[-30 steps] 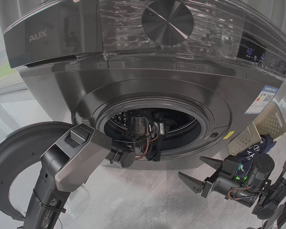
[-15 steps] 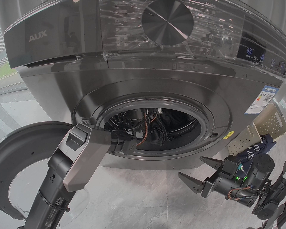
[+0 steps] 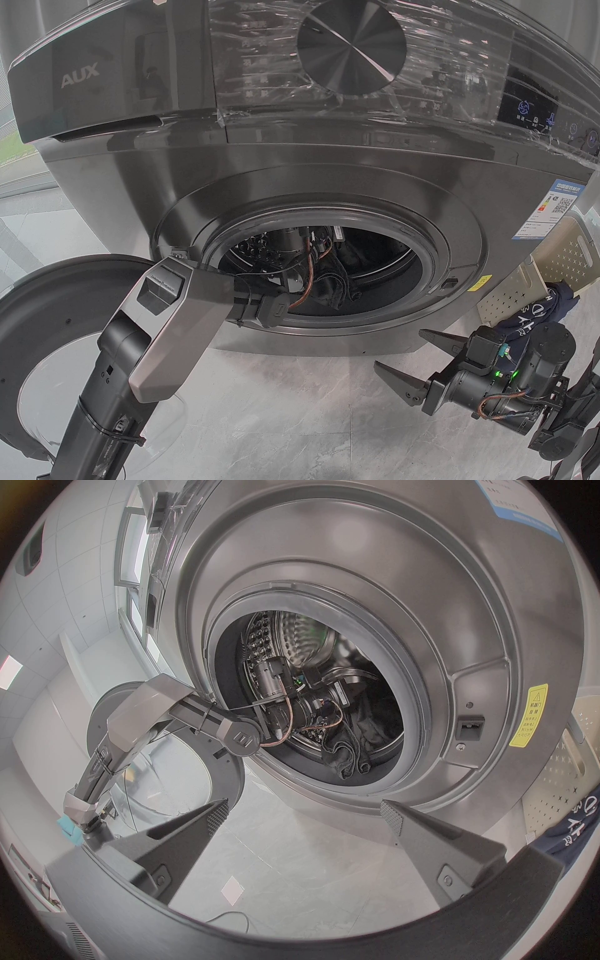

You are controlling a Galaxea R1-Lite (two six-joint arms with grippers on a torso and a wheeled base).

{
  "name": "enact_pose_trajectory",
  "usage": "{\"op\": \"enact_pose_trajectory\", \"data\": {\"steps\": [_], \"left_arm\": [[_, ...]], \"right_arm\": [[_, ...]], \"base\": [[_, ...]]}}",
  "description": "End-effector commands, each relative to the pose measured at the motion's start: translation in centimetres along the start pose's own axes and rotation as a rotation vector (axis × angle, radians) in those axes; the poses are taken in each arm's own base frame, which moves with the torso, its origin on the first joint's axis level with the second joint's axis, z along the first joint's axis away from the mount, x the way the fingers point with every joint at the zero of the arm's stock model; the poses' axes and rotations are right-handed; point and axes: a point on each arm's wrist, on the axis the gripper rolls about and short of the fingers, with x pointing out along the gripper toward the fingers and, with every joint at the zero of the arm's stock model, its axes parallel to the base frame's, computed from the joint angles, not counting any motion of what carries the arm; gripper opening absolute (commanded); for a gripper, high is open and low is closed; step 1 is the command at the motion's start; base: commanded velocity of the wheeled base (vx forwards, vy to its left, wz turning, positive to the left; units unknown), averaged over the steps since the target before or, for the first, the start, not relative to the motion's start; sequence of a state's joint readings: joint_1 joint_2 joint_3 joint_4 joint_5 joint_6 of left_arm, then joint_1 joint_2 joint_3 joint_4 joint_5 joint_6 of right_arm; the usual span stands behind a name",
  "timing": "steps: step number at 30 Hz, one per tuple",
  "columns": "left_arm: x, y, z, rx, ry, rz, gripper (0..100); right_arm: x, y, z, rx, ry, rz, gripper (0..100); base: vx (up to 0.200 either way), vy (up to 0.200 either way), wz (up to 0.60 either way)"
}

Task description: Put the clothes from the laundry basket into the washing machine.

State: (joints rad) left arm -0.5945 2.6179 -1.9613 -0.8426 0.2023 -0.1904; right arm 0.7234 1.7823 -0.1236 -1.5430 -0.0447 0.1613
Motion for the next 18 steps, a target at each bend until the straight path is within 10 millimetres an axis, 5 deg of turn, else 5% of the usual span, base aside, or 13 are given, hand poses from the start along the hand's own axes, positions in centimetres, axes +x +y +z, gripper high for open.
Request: {"op": "enact_pose_trajectory", "data": {"steps": [1, 9, 14, 15, 18], "left_arm": [[-3.1, -1.9, 0.2, 0.022, 0.157, -0.021, 100], [-6.5, -2.3, -2.3, 0.076, 0.371, -0.024, 100], [-5.9, -1.6, -4.0, 0.087, 0.384, -0.007, 100], [-5.6, -1.4, -4.3, 0.086, 0.379, -0.005, 0], [-5.1, -0.7, -4.4, 0.084, 0.378, 0.011, 0]], "right_arm": [[0.0, 0.0, 0.0, 0.000, 0.002, -0.001, 100], [0.0, 0.0, 0.0, -0.002, 0.000, 0.002, 100], [0.0, 0.0, 0.1, -0.002, -0.004, 0.001, 100], [0.0, 0.0, 0.1, -0.002, -0.004, 0.001, 100], [0.0, 0.0, 0.1, -0.002, -0.004, 0.001, 100]], "base": [[0.000, 0.000, 0.00], [0.000, 0.000, 0.00], [0.000, 0.000, 0.00], [0.000, 0.000, 0.00], [0.000, 0.000, 0.00]]}}
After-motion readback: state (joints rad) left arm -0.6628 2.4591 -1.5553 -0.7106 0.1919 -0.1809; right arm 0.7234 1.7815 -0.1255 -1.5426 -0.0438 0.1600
